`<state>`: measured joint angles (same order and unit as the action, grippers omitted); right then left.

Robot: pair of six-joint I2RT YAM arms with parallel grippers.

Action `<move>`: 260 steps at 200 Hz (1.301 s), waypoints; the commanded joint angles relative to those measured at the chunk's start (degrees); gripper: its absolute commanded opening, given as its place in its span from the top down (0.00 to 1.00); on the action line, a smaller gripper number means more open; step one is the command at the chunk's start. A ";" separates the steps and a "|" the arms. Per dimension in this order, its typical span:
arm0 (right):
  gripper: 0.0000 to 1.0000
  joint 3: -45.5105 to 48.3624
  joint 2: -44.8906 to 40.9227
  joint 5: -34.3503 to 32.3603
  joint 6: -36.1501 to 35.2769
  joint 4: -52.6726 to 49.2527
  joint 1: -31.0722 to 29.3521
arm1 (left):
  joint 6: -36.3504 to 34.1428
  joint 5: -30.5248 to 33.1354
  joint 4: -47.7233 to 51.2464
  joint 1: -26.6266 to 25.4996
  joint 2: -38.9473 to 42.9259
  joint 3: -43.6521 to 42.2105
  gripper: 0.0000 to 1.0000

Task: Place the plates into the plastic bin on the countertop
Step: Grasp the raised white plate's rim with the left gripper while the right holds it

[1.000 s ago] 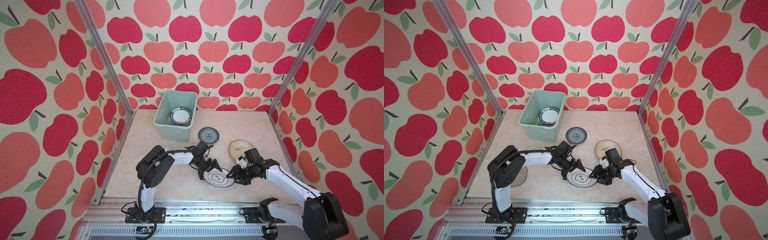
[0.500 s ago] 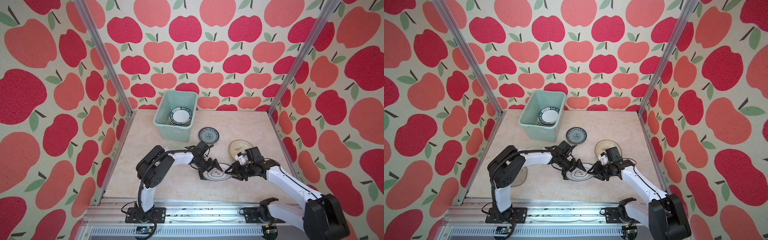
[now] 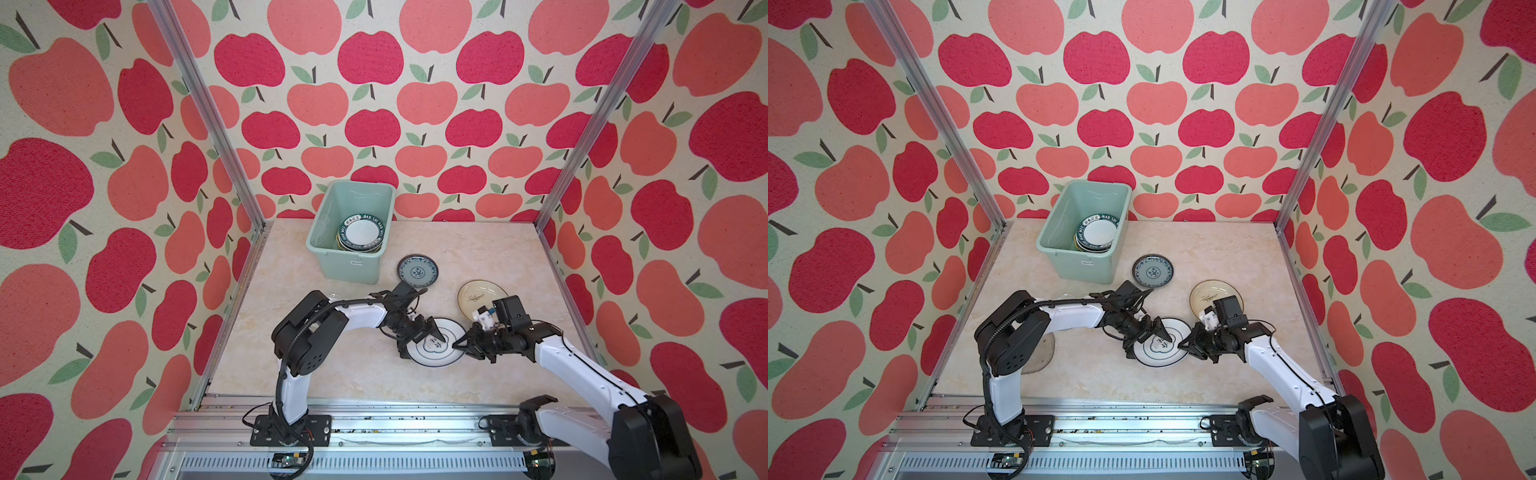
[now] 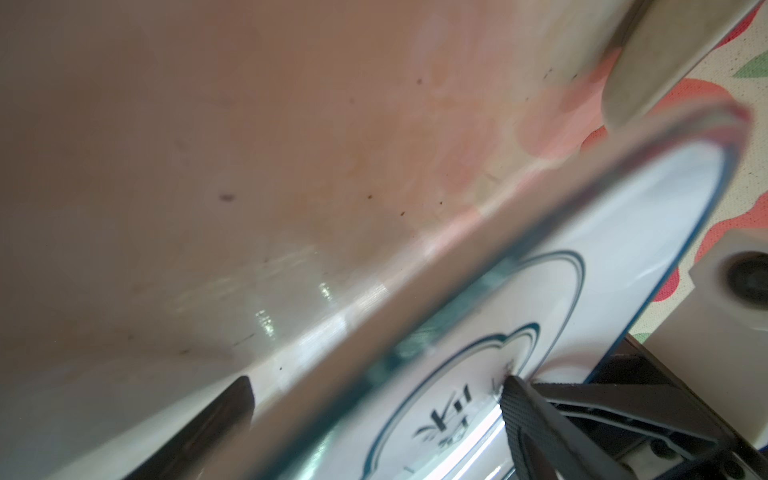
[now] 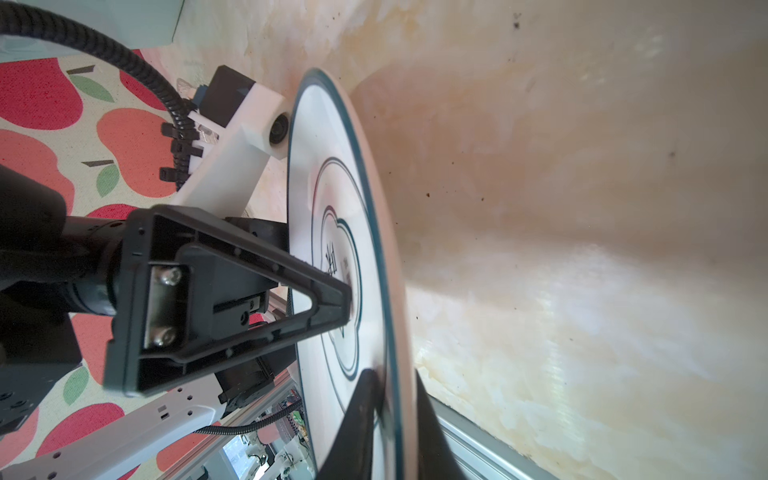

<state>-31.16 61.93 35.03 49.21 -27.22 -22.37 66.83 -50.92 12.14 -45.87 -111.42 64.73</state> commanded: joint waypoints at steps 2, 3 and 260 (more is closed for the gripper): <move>0.98 -1.55 -2.12 0.14 -3.10 -3.45 -0.69 | -0.02 0.17 -0.22 -0.20 2.04 1.61 0.05; 0.98 -1.59 -2.19 0.14 -3.13 -3.58 -0.63 | -0.07 0.23 -0.20 -0.19 2.15 1.57 0.05; 1.00 -25.46 -7.41 20.46 -4.89 -3.25 7.13 | -39.29 15.41 41.56 19.41 51.38 14.51 0.11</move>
<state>-57.84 56.14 50.85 37.87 -40.14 -14.61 30.35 -30.30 51.51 -28.75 -61.49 79.22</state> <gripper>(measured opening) 0.098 0.891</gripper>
